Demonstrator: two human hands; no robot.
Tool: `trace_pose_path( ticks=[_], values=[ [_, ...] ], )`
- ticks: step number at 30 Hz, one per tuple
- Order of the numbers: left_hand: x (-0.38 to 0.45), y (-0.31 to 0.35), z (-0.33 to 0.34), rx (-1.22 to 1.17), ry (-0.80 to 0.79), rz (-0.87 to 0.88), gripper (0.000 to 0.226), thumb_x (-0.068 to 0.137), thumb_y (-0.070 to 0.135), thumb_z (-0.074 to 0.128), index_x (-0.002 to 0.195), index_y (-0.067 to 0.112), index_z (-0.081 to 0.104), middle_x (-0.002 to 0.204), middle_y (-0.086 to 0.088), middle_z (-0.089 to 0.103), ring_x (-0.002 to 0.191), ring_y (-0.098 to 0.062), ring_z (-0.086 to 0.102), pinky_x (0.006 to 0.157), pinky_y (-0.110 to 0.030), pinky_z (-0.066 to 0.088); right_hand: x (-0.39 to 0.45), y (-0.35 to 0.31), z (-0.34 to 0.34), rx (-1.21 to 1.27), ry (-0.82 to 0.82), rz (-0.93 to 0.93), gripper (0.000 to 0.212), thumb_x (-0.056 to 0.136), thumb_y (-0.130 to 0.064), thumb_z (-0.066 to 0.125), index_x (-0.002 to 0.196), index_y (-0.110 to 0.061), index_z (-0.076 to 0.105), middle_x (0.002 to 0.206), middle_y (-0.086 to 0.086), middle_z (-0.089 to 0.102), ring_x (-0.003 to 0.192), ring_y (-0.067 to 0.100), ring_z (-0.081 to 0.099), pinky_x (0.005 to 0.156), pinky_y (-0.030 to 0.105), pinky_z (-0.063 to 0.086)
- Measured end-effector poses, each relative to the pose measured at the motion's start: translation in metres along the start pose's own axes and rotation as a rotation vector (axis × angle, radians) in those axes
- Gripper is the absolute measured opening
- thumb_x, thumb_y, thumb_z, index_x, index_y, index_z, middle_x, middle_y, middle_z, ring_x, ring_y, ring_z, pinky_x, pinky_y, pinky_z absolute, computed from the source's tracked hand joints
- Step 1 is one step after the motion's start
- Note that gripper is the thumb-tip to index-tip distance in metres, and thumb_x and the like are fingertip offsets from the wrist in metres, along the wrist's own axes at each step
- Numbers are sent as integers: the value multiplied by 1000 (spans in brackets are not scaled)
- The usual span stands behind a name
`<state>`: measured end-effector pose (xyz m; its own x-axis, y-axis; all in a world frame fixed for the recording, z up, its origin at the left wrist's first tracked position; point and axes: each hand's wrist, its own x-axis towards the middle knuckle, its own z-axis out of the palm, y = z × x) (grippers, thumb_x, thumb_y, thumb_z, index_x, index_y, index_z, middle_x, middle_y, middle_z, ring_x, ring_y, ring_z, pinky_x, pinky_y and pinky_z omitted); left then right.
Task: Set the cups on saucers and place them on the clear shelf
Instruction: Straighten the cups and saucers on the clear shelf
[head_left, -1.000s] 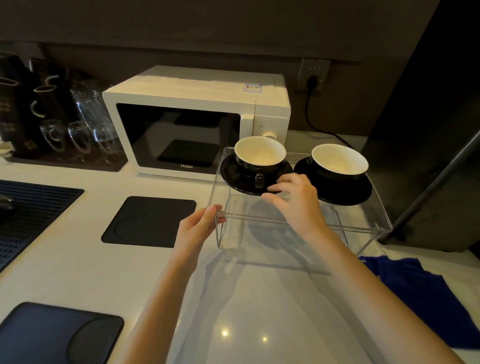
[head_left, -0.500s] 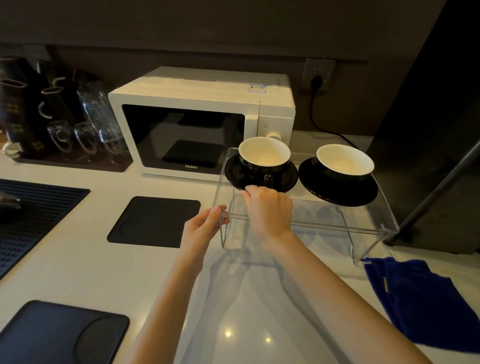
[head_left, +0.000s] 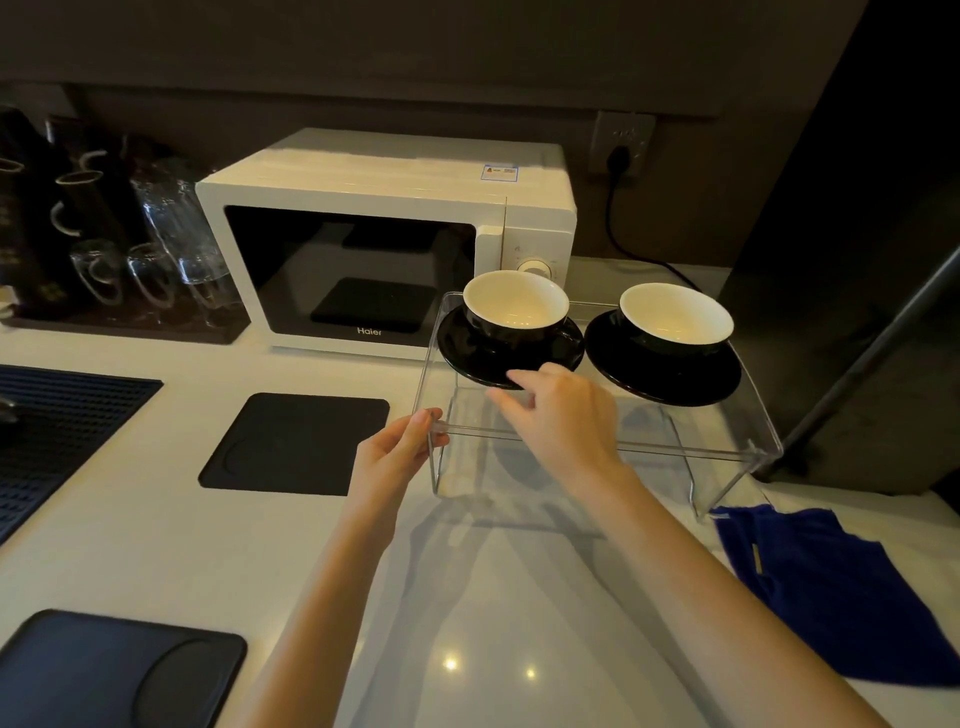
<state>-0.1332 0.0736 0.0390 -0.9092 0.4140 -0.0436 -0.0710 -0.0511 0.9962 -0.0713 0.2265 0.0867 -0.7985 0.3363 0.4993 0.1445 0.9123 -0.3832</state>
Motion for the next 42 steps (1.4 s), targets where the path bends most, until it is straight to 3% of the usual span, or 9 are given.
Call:
trace_pose_path(
  ticks=[4,13,19,26,29,33,35,38,42],
  values=[
    [-1,1,1,7,5,2,20,88,34,49,91,26,66,98,-6,69,102,-20,63,95,-32,46,2,-2,7,-11,27,-27,24,85,-30,60,89,-10,72,72,11,67,63,25,61,48,24,42],
    [-1,1,1,25,9,-4,19,88,35,48,89,29,66,97,-4,68,101,-19,62,93,-30,45,4,31,-13,69,-40,43,26,82,-37,61,101,-21,70,78,4,68,72,15,58,55,26,42],
    [-2,2,3,24,11,-5,19,89,33,48,89,27,66,96,-5,68,100,-19,62,93,-31,45,6,40,-18,56,-57,25,27,82,-36,62,103,-20,69,83,3,67,73,11,54,49,17,27],
    [-5,8,2,94,32,-7,19,90,30,48,94,21,65,93,-2,68,99,-20,63,94,-36,46,4,37,-22,16,-139,25,32,86,-38,55,113,-22,63,94,2,65,88,19,60,61,27,43],
    [-7,9,5,367,155,99,35,89,30,50,119,13,55,102,1,65,103,-19,60,93,-33,46,-4,39,-38,38,-224,29,36,88,-36,52,121,-20,56,111,1,63,105,20,57,82,36,47],
    [-14,15,18,892,282,584,32,89,26,51,112,5,60,111,-15,65,102,-28,60,86,-34,46,-21,67,-67,68,-75,36,23,88,-25,55,106,-15,64,94,4,67,88,18,58,75,35,51],
    [-15,15,31,1034,205,812,29,90,24,49,103,4,65,107,-16,67,103,-29,60,86,-33,47,-30,86,-78,28,3,63,19,87,-22,56,101,-13,66,95,6,69,91,19,58,72,31,48],
    [-17,16,57,1119,-2,919,32,90,25,46,102,4,67,106,-14,69,104,-28,62,91,-35,47,-40,109,-92,-38,60,117,21,87,-21,56,104,-11,65,102,9,68,100,23,57,75,29,41],
    [-13,8,87,1241,-172,901,49,95,35,28,111,6,64,113,-13,68,110,-29,61,95,-44,48,-43,133,-101,-79,-111,208,39,92,-31,46,127,-15,49,136,7,51,130,21,38,106,40,32]
  ],
)
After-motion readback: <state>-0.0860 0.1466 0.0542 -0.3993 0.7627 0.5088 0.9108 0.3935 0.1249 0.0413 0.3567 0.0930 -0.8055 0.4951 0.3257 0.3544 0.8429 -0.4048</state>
